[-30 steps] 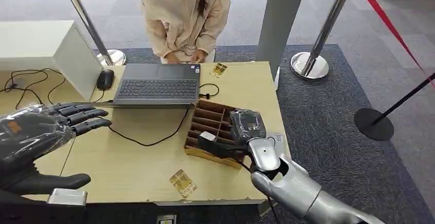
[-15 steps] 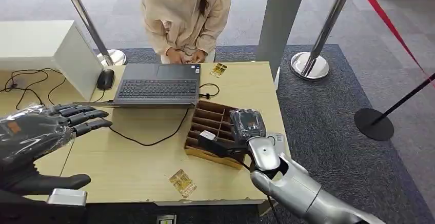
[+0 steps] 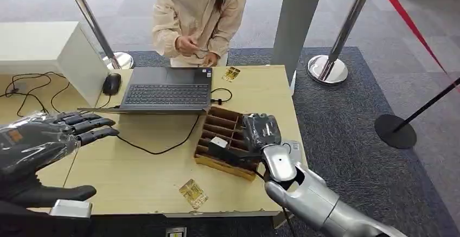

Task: Pass the card to the sensor for recognition and then transmit it.

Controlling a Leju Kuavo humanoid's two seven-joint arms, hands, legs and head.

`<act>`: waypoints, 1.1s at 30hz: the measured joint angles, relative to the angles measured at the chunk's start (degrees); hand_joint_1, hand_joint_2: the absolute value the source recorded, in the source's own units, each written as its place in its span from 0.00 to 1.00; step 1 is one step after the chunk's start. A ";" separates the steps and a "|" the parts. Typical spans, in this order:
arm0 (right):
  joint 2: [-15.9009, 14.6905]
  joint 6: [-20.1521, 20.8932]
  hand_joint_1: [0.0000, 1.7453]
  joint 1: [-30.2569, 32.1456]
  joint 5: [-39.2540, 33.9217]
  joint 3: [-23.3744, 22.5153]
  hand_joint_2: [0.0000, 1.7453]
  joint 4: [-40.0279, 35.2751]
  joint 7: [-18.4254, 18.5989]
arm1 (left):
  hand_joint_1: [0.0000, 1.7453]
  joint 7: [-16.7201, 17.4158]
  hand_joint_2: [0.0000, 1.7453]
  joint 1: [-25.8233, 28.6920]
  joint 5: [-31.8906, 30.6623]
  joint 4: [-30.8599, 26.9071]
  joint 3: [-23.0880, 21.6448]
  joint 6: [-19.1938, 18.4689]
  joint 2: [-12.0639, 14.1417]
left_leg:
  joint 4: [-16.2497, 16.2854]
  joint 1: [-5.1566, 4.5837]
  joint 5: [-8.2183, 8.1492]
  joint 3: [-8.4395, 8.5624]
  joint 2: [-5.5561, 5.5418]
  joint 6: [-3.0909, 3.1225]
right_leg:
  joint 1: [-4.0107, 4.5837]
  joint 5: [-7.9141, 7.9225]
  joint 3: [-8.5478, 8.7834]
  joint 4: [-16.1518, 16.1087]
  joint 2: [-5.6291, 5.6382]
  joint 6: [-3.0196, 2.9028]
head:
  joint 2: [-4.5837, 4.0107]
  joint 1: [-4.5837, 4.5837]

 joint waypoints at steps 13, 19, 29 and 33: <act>-0.11 -0.04 1.00 0.02 2.07 -1.01 1.00 -5.27 -0.09 | 0.00 0.00 0.00 -0.45 0.33 0.02 0.00 -0.09 0.00 | 0.00 0.00 0.00 -0.01 0.00 0.00 | 0.00 0.00 -0.02 0.00 0.00 0.00 | 0.00 0.00; -0.44 -0.02 1.00 0.01 3.43 -1.11 1.00 -8.61 -0.09 | 0.00 0.00 0.00 -0.73 0.13 0.04 0.00 -0.17 0.00 | 0.01 0.00 0.00 0.00 0.00 0.00 | 0.00 0.00 -0.02 0.00 0.00 0.00 | 0.00 0.00; -1.44 -0.59 1.00 -0.37 6.82 -2.60 1.00 -17.44 0.04 | 0.00 0.00 0.00 -2.29 -0.87 0.07 0.07 -2.23 0.00 | 0.00 -0.02 -0.01 -0.01 0.01 0.00 | -0.02 0.00 -0.03 0.00 0.00 0.00 | 0.00 0.00; -1.77 -0.59 1.00 -0.41 6.88 -3.08 1.00 -19.61 0.07 | 0.00 0.00 0.00 -2.78 -0.98 0.07 0.09 -2.40 0.02 | 0.00 -0.02 0.00 -0.02 0.00 0.00 | -0.02 0.00 -0.03 0.00 0.00 0.00 | 0.00 0.00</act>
